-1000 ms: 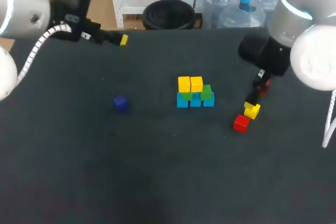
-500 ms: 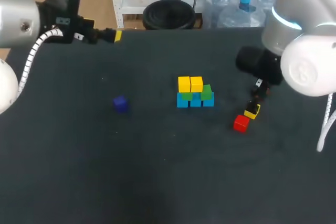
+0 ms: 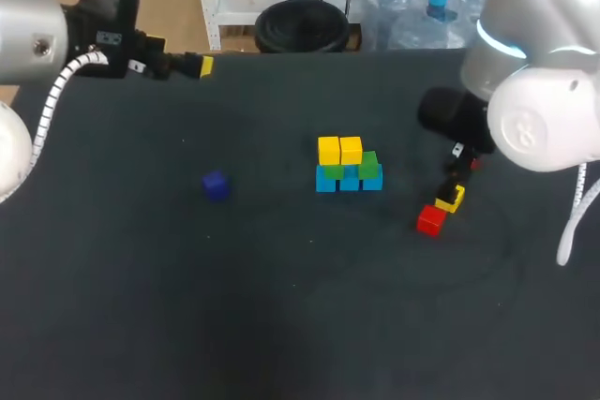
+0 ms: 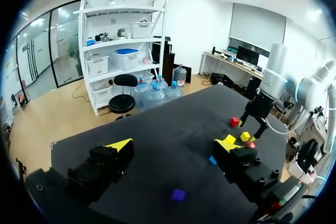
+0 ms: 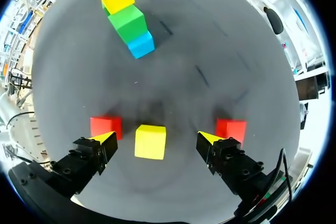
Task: Place the blue cubes, place green cubes on the blue cubes, place the yellow cubes on the green cubes, then place the red cubes on the yellow cubes, and place purple cube on the red cubes.
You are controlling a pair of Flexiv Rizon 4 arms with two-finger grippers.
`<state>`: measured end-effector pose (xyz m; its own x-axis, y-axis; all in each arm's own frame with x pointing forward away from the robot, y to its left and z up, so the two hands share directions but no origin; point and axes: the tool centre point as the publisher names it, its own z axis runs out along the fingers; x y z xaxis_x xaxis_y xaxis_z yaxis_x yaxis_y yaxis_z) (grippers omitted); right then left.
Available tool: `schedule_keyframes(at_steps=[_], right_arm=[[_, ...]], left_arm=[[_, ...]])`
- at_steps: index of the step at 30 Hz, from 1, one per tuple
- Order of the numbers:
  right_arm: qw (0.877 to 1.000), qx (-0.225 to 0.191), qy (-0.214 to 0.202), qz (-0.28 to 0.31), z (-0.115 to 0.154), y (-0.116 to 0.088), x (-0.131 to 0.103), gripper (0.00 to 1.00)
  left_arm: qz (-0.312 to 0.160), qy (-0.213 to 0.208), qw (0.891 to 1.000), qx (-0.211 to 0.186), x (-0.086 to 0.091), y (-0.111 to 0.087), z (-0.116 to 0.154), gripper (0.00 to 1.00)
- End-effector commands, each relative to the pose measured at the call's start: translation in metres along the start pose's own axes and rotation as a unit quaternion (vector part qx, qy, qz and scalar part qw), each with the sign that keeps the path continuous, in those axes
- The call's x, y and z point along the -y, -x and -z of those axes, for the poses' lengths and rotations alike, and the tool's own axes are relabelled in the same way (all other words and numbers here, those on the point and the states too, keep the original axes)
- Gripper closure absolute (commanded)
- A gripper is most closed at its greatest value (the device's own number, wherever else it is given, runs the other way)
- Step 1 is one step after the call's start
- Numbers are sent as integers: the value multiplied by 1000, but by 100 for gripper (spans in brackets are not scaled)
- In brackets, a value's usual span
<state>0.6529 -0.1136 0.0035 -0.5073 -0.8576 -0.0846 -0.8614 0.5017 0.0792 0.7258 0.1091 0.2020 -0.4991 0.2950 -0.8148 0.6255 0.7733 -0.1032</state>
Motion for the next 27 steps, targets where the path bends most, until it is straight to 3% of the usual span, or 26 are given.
schedule_keyframes(at_steps=[1, 5, 7, 10, 20, 27], right_arm=[[1000, -9, 4, 4, -7, 8, 4, 5], [1000, -16, 9, 8, -11, 8, 6, 53], [1000, -19, 10, 10, -11, 8, 6, 64], [1000, -20, 15, 10, -11, 8, 6, 100], [999, -20, 22, 29, -4, 1, 0, 100], [994, -44, -3, 99, 19, 5, -2, 100]], left_arm=[[0, -1, 1000, -2, -4, 1, -2, 0], [1, 1, 1000, -2, -7, 1, -2, 0], [1, 3, 1000, -1, -9, 3, -2, 0], [1, 4, 1000, -1, -9, 4, -2, 0], [13, -1, 1000, 0, -5, 6, -3, 0], [13, -1, 1000, 0, -5, 6, -3, 0]])
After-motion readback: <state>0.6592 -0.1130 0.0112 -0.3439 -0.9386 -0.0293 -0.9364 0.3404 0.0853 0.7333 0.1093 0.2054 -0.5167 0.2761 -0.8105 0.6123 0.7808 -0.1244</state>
